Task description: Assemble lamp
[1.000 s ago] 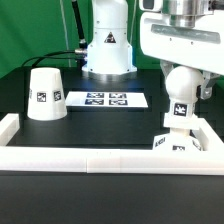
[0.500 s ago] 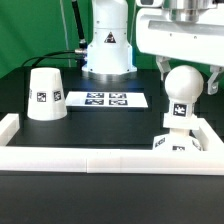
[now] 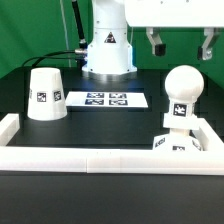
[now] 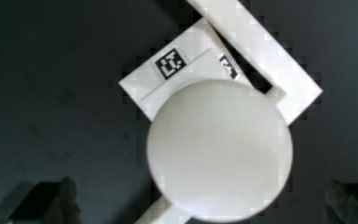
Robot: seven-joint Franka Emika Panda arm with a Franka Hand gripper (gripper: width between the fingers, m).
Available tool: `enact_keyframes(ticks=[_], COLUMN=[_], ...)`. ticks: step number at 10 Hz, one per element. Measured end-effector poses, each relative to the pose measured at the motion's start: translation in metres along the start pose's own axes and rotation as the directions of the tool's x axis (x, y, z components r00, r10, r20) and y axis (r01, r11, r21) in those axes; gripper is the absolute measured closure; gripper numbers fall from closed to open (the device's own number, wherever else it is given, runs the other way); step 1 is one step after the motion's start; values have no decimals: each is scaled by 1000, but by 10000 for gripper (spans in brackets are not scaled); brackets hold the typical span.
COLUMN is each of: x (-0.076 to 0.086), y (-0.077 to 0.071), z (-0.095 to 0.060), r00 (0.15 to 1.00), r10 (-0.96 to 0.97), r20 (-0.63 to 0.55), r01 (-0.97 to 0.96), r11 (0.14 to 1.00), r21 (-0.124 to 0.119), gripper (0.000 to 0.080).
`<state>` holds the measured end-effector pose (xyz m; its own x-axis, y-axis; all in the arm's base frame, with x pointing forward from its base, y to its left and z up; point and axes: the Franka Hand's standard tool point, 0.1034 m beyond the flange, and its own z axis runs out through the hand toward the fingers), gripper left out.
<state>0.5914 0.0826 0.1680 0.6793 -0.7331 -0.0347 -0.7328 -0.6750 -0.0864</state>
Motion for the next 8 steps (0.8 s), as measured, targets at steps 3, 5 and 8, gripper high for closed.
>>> enact_keyframes(ticks=[3,5,8], x=[7,15,33], y=[14,34,73], z=[-29,-31,-16], r00=[1000,999,997], r10=[-10,-21,-43], r20=[-17,-35,-57], r01=[11,21,44], r11=[1000,999,999], r21=[20,27,12], gripper=[101,101,101])
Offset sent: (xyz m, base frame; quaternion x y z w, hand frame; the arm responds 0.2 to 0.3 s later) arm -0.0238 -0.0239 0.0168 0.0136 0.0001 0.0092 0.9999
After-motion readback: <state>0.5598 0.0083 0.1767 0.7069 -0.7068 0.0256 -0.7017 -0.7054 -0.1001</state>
